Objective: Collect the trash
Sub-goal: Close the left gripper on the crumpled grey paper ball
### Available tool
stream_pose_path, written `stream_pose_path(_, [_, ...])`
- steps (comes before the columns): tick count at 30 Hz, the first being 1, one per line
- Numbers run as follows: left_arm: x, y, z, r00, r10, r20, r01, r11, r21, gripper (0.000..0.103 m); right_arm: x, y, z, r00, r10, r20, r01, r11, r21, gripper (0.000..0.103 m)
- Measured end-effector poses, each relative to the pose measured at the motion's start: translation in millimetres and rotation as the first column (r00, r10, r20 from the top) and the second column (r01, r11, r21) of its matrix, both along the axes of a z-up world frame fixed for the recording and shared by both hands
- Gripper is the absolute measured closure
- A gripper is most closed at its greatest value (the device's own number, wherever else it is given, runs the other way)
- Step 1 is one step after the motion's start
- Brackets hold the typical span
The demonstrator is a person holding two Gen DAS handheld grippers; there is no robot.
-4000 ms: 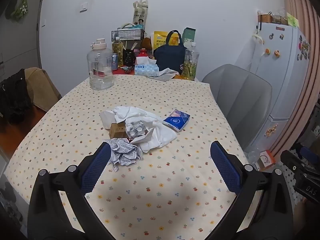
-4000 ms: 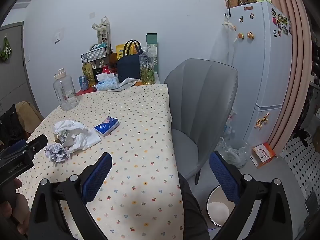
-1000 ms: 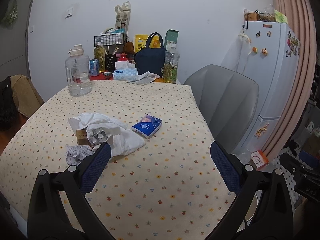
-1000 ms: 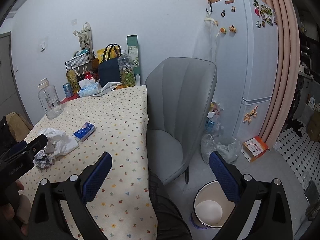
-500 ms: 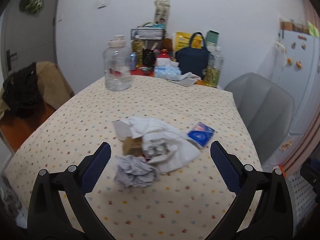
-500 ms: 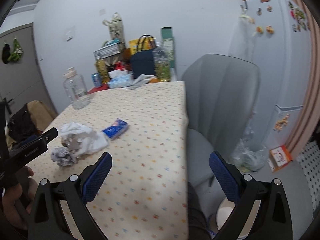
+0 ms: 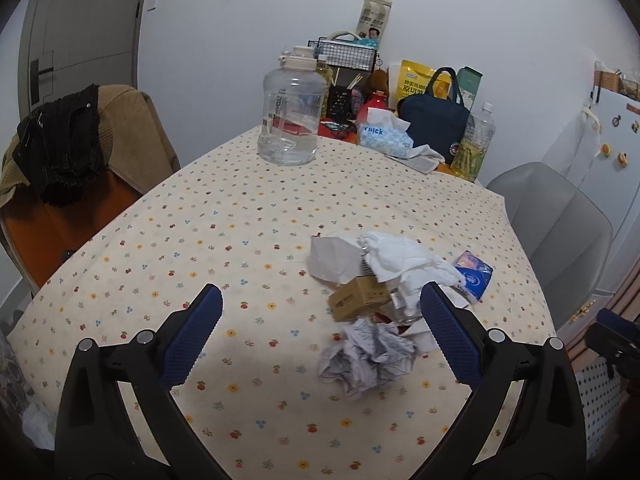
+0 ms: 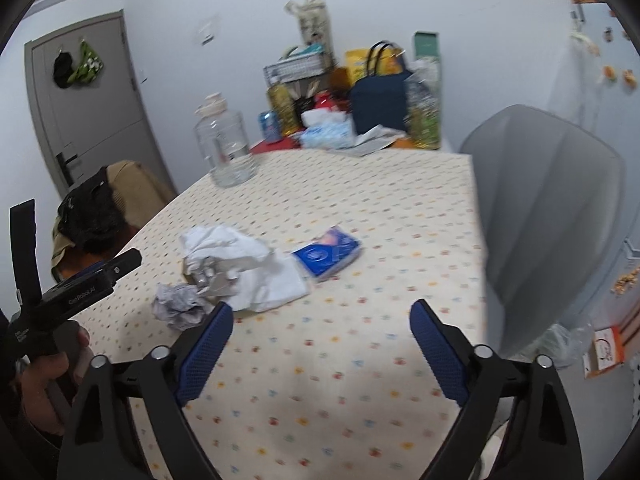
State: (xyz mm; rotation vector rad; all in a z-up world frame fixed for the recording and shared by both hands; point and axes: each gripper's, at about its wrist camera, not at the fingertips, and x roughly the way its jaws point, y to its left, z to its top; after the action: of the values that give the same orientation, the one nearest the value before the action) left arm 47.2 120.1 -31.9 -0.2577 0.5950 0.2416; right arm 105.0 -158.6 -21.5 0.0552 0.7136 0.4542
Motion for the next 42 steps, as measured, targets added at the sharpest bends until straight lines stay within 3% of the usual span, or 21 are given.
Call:
stream_pose_path(9, [-6.2,28.2,-14.6,1.000,0.021,-0.007,-0.021,0.997,-0.077,0.013,22.2,69.6,-24.5,0.983,0.169,-0.073,-0.164,0.984,0.067,0.041])
stream_pose_path(17, [-13.0,39.4,-20.5,1.000,0.013,-0.017,-0.015,0.992,-0.126,0.026,43.9,112.2,-50.5,0.968,0.203,-0.146,-0.192,0.978,0.086,0.063])
stream_pose_path(19, [-11.1,37.7,-22.5,1.000,-0.007,-0.021,0.004,0.989,-0.147,0.029,50.7,115.3,-57.5,0.964,0.200,-0.173,-0.184,0.977,0.105,0.080])
stream_pose_path(23, [-4.7,25.2,-23.4,0.998,-0.057,-0.020,0.053,0.985,-0.161,0.034,51.0,113.9,-57.0,0.960,0.217,-0.175,-0.200,0.974,0.106,0.099])
stream_pose_path(30, [6.1,-2.4,-29.3,0.991,-0.131,-0.034,0.122,0.976,-0.181,0.038,39.5,87.4,-38.8,0.971,0.197,-0.136,-0.182,0.976,0.118,0.100])
stream_pose_path(33, [11.0,-12.4,-38.0,0.987,-0.150,-0.065,0.136,0.974,-0.178,0.046,34.4,76.8,-32.2,0.973,0.196,-0.126,-0.178,0.974,0.139,0.100])
stream_pose_path(36, [15.2,-14.7,-47.4,0.980,-0.170,-0.100,0.147,0.967,-0.206,0.082,28.0,66.4,-27.9,0.973,0.196,-0.122,-0.175,0.971,0.163,0.100])
stream_pose_path(38, [11.8,-11.5,-42.7,0.985,-0.155,-0.080,0.135,0.968,-0.212,0.088,23.3,59.1,-25.5,0.974,0.193,-0.118,-0.171,0.970,0.174,0.100])
stream_pose_path(42, [-0.4,-8.0,-14.6,0.992,-0.129,-0.013,0.125,0.977,-0.175,0.089,13.8,43.1,-19.2,0.975,0.192,-0.109,-0.168,0.966,0.197,0.100])
